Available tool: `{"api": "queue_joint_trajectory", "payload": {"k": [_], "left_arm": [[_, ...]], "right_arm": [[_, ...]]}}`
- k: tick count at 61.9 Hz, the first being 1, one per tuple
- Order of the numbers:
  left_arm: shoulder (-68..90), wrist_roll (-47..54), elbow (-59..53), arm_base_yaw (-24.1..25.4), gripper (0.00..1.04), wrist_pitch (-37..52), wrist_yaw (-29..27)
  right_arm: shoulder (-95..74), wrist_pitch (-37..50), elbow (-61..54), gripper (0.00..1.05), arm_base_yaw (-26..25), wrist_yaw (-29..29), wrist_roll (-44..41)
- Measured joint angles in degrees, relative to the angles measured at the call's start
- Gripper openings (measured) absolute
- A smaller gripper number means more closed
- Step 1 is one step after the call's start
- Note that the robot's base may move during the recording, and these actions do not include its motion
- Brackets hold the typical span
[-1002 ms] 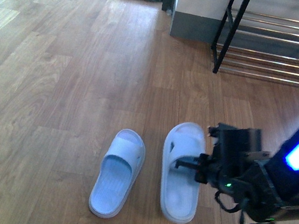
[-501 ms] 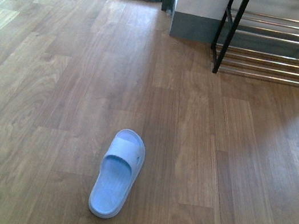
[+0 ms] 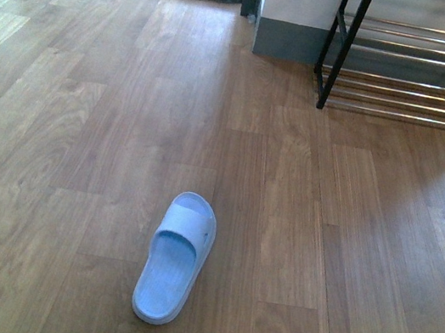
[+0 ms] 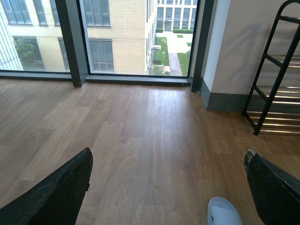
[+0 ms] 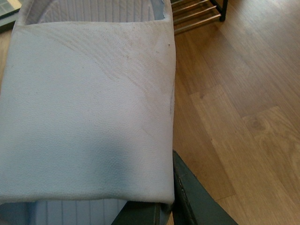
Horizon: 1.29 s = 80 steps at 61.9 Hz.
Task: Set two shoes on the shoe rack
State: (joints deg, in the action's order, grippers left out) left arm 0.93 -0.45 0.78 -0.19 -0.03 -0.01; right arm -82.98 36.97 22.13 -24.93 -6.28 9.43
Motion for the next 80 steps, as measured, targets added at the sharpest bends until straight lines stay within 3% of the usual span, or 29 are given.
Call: {"api": "queue_joint_trajectory", "payload": {"k": [62, 68, 71, 78, 80], "left_arm": [[0.00, 0.00, 0.00, 0.00, 0.95, 0.00, -0.02], [9.16, -5.62, 5.27, -5.22, 0.95, -13.57, -13.73], [16.44, -7.89, 6.32, -7.02, 0.95, -15.28, -17.70], [36.65, -9.81, 4.46, -8.52, 0.95, -4.24, -18.14], [48.06, -9.99, 3.82, -8.50, 0.95, 4.94, -17.86]], "right_arm": [[0.11, -0.07, 0.00, 0.01, -0.20, 0.02, 0.04], [0.09, -0.09, -0.02, 0.01, -0.20, 0.00, 0.04], [0.09, -0.07, -0.02, 0.01, -0.20, 0.00, 0.02], [0.09, -0.07, -0.02, 0.01, -0.20, 0.00, 0.04], [0.09, -0.07, -0.02, 0.01, -0.20, 0.00, 0.04]]}}
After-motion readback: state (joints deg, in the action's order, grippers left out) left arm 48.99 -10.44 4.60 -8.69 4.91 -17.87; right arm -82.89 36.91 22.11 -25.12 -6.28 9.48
